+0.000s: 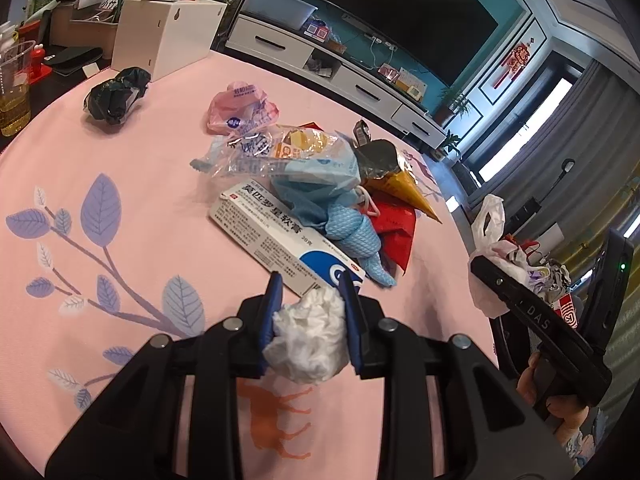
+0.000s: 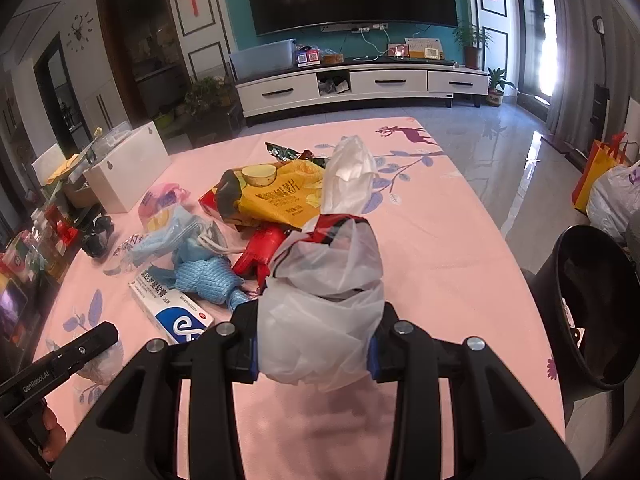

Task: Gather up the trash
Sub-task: 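Carry the tissue and white bag over the black bin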

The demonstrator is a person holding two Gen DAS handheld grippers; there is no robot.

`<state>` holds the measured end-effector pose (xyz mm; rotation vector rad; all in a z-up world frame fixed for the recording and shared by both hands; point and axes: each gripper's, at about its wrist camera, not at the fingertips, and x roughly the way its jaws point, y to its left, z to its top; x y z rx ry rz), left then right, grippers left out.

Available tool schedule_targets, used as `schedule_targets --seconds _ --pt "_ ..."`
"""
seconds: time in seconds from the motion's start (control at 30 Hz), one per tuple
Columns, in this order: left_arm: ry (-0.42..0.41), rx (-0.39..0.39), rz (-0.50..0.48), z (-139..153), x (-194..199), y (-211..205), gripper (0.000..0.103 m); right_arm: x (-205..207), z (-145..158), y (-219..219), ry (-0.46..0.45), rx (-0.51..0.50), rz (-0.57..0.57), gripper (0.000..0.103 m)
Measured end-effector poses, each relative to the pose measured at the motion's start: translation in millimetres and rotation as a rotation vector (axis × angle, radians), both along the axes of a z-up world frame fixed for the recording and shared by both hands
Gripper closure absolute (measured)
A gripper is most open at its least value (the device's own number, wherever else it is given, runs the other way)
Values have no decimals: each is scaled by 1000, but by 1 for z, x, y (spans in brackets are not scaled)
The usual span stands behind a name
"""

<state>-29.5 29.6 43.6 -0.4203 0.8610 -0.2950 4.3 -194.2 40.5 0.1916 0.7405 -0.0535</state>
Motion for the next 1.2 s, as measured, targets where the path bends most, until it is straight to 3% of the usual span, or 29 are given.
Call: schedule_targets --seconds 0.37,0.6,0.9,1.03,1.2 --pt "-10 -10 -19 4 -3 -5 74 -4 11 -2 -31 -1 3 66" --pt "-56 -6 -52 25 -8 -28 74 -19 34 -20 -80 16 2 66" --pt "-133 4 -159 60 -10 -96 74 -47 67 -57 -179 24 -60 66" --pt "-180 -8 -203 73 -9 -134 74 -58 76 -78 -192 37 -92 66" --pt "-180 -36 -267 78 -5 -178 74 -66 80 -105 -192 41 -139 66"
